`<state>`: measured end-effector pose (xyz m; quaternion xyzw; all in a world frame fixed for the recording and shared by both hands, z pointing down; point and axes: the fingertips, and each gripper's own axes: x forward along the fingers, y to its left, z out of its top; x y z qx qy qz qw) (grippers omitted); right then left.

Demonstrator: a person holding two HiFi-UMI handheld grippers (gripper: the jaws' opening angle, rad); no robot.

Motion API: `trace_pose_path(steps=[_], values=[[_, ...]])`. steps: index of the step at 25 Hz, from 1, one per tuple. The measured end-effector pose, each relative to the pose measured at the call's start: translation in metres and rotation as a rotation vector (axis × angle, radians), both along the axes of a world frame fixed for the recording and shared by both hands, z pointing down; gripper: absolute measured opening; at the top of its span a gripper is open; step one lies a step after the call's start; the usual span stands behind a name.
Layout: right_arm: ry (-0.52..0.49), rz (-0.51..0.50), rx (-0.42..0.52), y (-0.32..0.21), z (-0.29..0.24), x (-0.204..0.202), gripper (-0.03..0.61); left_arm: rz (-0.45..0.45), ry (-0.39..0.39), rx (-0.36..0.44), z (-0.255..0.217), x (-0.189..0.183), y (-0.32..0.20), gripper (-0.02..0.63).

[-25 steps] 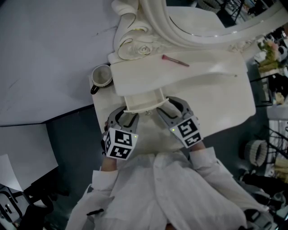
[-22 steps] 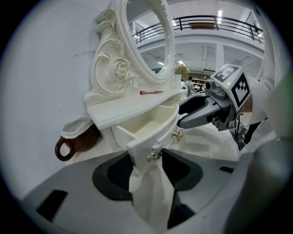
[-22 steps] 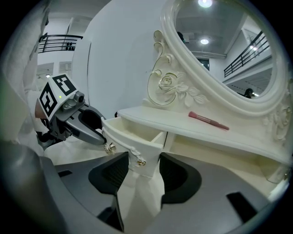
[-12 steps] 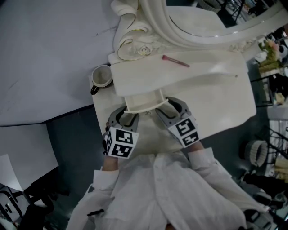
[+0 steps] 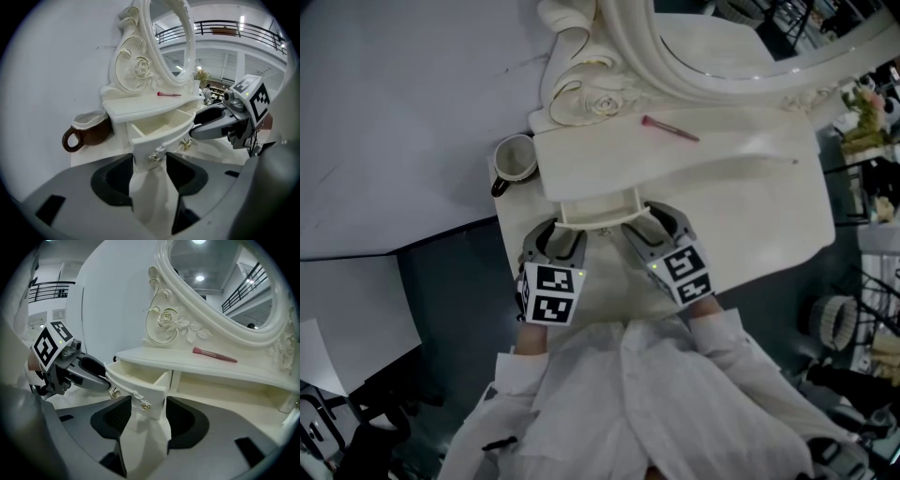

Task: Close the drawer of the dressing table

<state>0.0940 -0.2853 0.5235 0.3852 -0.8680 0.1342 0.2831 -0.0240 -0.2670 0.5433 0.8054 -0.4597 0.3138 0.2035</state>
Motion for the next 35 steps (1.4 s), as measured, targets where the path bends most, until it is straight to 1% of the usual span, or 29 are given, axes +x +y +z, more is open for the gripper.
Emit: trace_pose_path(steps=[2, 7, 14, 19, 26, 30, 35], values=[[0.003, 0.009, -0.001, -0.002, 0.0, 0.002, 0.209, -0.004, 0.013, -0.006, 0.002, 0.002, 0.0, 0.202], [0.026, 0.026, -0.004, -0.007, 0.004, 0.009, 0.209, -0.001, 0.018, -0.008, 0.002, 0.005, -0.002, 0.202], [0.029, 0.046, -0.015, -0.013, 0.008, 0.013, 0.209, -0.011, 0.03, -0.019, 0.004, 0.005, -0.006, 0.204], [0.019, 0.039, -0.001, -0.02, 0.007, 0.011, 0.209, -0.007, 0.036, -0.01, 0.0, 0.003, -0.014, 0.21], [0.001, 0.052, -0.026, -0.023, 0.007, 0.01, 0.209, -0.016, 0.048, -0.011, -0.001, 0.002, -0.02, 0.213], [-0.008, 0.06, -0.026, -0.025, 0.008, 0.01, 0.209, -0.02, 0.047, -0.01, -0.001, 0.001, -0.021, 0.215], [-0.011, 0.067, -0.022, -0.029, 0.009, 0.009, 0.209, -0.046, 0.057, -0.009, 0.0, 0.001, -0.024, 0.215]])
